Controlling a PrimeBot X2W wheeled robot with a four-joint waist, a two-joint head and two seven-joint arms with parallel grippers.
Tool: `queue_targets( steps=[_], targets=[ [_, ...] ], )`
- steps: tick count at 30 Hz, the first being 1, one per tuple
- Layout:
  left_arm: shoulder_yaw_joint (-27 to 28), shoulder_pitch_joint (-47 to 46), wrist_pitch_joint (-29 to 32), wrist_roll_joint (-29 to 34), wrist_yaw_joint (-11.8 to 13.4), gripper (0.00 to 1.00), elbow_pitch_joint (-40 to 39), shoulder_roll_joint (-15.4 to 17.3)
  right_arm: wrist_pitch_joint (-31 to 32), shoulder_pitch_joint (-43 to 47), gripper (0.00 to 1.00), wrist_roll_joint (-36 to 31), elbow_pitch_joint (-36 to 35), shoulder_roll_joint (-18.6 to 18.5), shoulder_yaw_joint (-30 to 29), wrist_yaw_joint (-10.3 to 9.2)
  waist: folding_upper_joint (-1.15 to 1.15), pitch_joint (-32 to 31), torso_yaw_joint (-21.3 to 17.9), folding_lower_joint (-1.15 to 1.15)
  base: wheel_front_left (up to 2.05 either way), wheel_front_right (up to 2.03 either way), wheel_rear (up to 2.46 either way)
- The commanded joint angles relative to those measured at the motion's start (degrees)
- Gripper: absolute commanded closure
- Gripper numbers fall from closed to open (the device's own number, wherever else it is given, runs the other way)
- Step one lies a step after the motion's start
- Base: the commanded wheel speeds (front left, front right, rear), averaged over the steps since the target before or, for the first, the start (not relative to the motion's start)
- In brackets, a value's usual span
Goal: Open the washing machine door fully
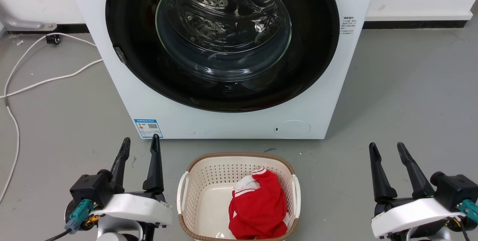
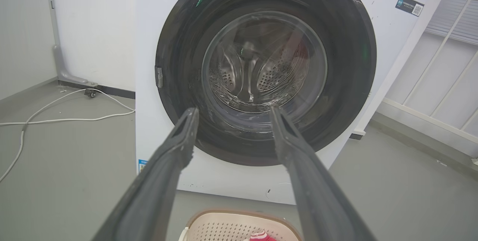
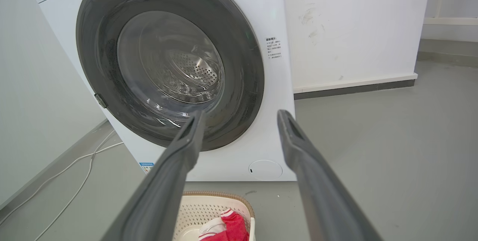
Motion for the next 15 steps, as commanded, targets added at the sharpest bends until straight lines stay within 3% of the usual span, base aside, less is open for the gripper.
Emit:
queue_targets(
  steps=[1,15],
  targets=[
    [-0.1,0.1,-0.5,1.3,0.2,0.0,-0.4,0.4,-0.3,0.1,0.0,-1.2,-0.7,0.2,0.1,-0.02,0.0,0.0,0.0,0.0,0.0,0.0,0.0],
    [-1.0,0.5,-2.5,8.1,0.6,0.0,-0.2,0.3,-1.4,0.8,0.0,-7.8,-1.6,0.3,0.4,-0.02,0.0,0.1,-0.2,0.0,0.0,0.0,0.0]
  ],
)
